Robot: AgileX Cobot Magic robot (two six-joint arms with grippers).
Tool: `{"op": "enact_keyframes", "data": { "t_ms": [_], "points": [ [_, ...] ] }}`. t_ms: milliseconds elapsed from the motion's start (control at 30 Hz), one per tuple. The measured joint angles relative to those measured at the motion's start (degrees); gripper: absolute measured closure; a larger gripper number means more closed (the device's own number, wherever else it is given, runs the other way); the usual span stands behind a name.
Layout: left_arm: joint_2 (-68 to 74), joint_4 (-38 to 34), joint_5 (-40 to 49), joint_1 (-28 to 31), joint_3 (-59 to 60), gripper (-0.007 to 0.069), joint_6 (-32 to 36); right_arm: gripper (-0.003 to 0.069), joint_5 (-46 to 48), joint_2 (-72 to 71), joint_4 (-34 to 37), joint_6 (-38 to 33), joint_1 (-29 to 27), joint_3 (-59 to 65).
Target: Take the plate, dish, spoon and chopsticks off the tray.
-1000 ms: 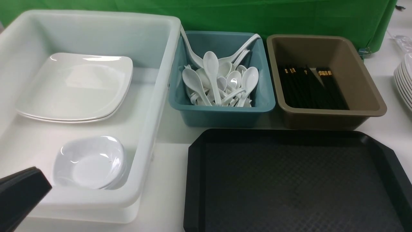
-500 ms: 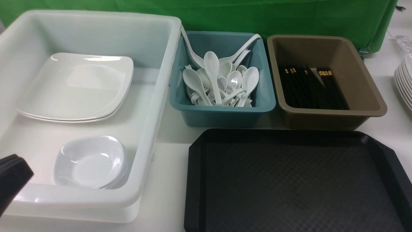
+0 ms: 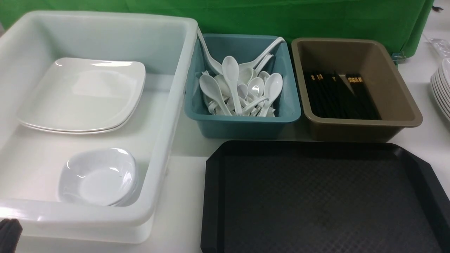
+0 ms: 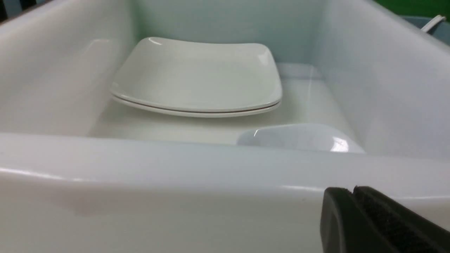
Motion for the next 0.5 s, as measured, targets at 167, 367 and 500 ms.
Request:
{"op": "enact_keyframes", "data": {
  "t_ms": [167, 367, 500],
  "points": [
    [-0.02, 0.06, 0.62, 0.10, 0.15, 0.0613, 0.07, 0.0533, 0.00, 0.00, 0.00, 0.04, 0.00, 0.00],
    [-0.02, 0.13, 0.54, 0.10, 0.15, 0.0613, 0.12, 0.0522, 0.00, 0.00, 0.00, 0.04, 0.00, 0.00],
    [-0.02, 0.13, 0.54, 0.10, 0.15, 0.0613, 0.12, 0.0515, 0.00, 0.00, 0.00, 0.04, 0.00, 0.00]
  ]
}}
